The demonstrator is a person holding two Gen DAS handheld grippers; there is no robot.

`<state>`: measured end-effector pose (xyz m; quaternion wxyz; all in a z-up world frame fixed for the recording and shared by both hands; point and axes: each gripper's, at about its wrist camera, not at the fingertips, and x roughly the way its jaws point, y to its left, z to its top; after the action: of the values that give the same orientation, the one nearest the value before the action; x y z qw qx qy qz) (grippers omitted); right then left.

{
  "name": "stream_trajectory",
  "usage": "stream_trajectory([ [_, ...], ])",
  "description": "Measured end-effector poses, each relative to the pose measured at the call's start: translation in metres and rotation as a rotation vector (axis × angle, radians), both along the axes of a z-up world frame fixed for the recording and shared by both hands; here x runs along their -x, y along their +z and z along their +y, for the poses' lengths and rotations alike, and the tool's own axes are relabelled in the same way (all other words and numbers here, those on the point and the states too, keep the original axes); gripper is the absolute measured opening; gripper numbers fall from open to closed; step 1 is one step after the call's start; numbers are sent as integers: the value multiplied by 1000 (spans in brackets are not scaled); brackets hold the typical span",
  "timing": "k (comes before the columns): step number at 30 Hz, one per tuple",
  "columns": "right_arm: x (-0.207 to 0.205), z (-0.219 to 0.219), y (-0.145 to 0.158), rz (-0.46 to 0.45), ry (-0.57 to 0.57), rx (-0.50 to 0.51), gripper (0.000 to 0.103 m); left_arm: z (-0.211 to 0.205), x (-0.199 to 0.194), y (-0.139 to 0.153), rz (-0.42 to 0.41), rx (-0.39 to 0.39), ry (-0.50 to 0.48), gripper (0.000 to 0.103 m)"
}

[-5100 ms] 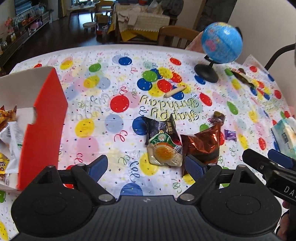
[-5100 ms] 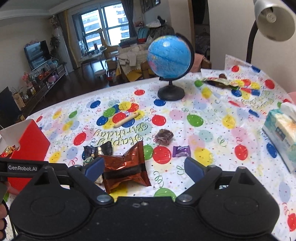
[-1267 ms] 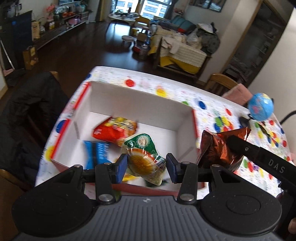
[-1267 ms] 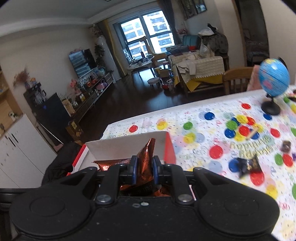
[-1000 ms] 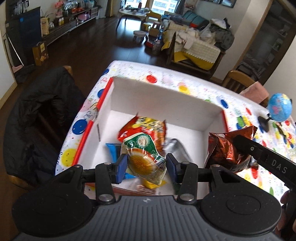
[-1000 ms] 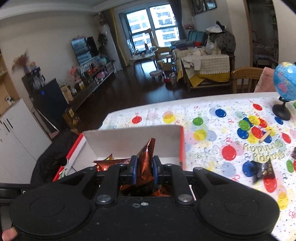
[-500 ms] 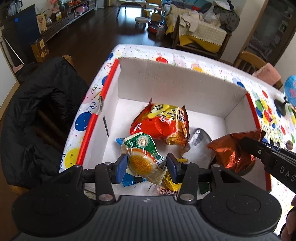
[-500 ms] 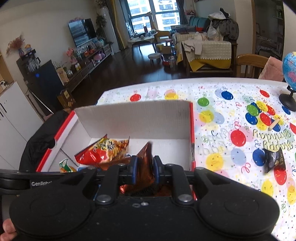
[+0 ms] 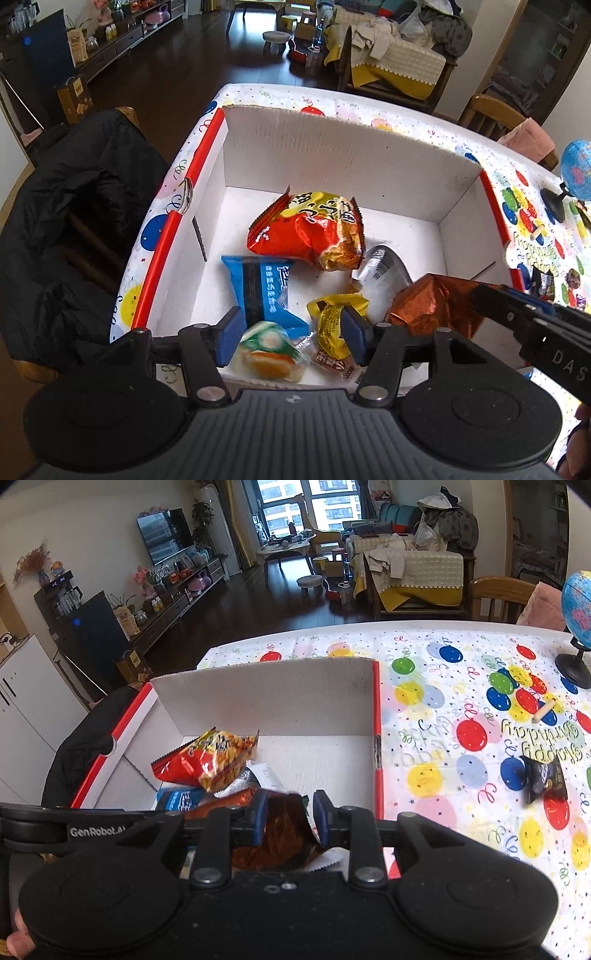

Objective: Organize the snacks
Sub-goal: 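Open the left tool dropping the green packet while the right tool releases the copper bag, then move both open tools from the box toward the dark candies on the table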

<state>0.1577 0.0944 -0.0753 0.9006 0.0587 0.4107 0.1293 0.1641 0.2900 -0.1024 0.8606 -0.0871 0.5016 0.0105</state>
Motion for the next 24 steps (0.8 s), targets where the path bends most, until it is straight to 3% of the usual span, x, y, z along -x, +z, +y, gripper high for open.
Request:
stream_trajectory([
  [15, 25, -26, 22, -24, -9, -46, 34, -19, 31, 46, -110, 20, -24, 61],
  [24, 45, -52, 42, -46, -19, -62, 44, -51, 43, 72, -176, 30, -95, 65],
])
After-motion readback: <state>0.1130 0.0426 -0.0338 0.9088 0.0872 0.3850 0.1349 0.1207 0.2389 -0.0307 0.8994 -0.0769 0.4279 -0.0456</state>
